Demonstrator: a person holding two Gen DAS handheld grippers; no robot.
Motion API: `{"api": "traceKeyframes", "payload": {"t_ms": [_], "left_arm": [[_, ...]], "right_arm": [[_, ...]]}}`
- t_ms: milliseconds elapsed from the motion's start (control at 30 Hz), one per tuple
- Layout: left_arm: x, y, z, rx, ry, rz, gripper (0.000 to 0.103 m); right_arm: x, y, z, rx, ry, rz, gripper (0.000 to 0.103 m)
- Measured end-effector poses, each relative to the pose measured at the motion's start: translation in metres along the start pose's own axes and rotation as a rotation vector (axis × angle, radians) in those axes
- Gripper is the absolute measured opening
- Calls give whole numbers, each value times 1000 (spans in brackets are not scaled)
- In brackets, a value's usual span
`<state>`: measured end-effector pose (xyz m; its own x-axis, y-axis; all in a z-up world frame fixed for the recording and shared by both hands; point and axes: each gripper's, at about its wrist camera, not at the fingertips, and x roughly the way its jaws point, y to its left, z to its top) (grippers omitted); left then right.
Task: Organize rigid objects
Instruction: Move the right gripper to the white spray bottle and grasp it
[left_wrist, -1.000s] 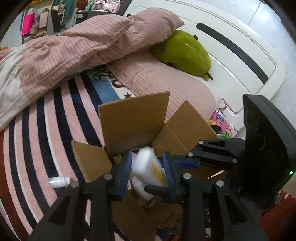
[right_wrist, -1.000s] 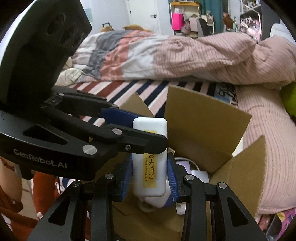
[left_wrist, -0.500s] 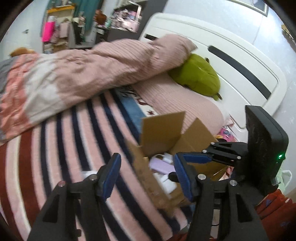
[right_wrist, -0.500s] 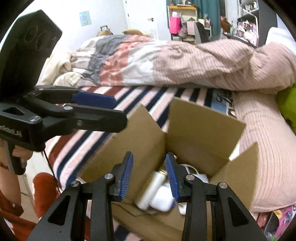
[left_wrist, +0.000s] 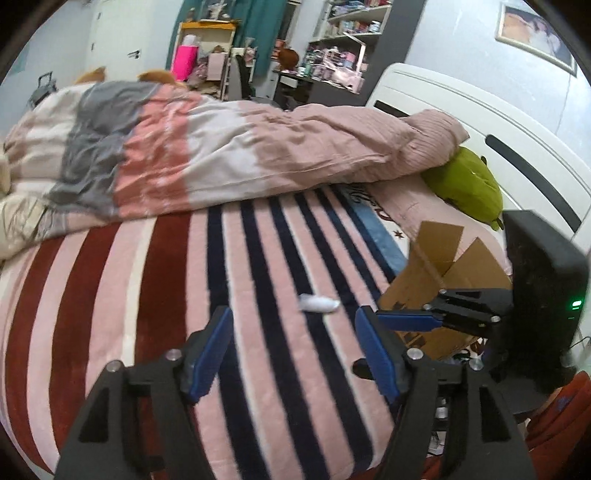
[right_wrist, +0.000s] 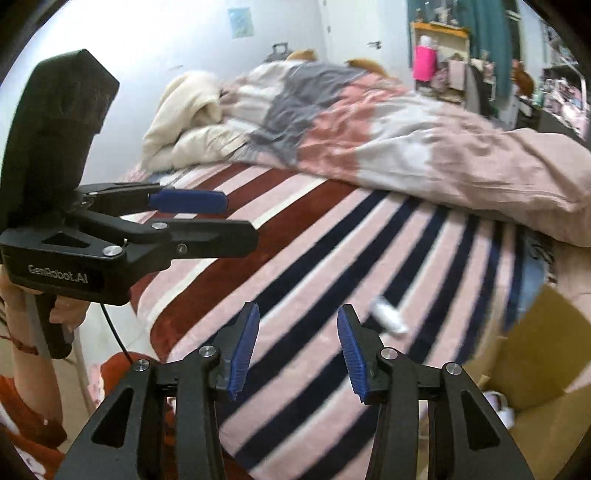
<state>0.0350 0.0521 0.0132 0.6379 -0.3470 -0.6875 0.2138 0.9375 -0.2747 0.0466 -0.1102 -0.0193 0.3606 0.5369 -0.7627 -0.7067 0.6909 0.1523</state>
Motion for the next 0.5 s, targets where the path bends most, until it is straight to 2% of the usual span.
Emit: {"api": "traceKeyframes", "payload": {"t_ms": [133, 167, 233, 333, 433, 500], "left_arm": [[10, 27, -19, -37, 16, 14, 66], [13, 32, -22, -45, 22, 10, 66], [20, 43, -28, -66, 36, -2, 66], [30, 55, -34, -83, 52, -2, 66], [37, 64, -38, -100, 61, -4, 66], [40, 68, -40, -110, 67, -4, 66]], "right_arm": [[43, 4, -5, 56, 55, -59, 59], [52, 0, -8, 87, 63, -81, 63], [72, -13, -16, 170, 76, -135, 65], [95, -38, -29, 296, 84, -199, 78], [113, -71, -40, 427, 70, -271, 78], [120, -88, -45, 514, 46, -288, 78]]}}
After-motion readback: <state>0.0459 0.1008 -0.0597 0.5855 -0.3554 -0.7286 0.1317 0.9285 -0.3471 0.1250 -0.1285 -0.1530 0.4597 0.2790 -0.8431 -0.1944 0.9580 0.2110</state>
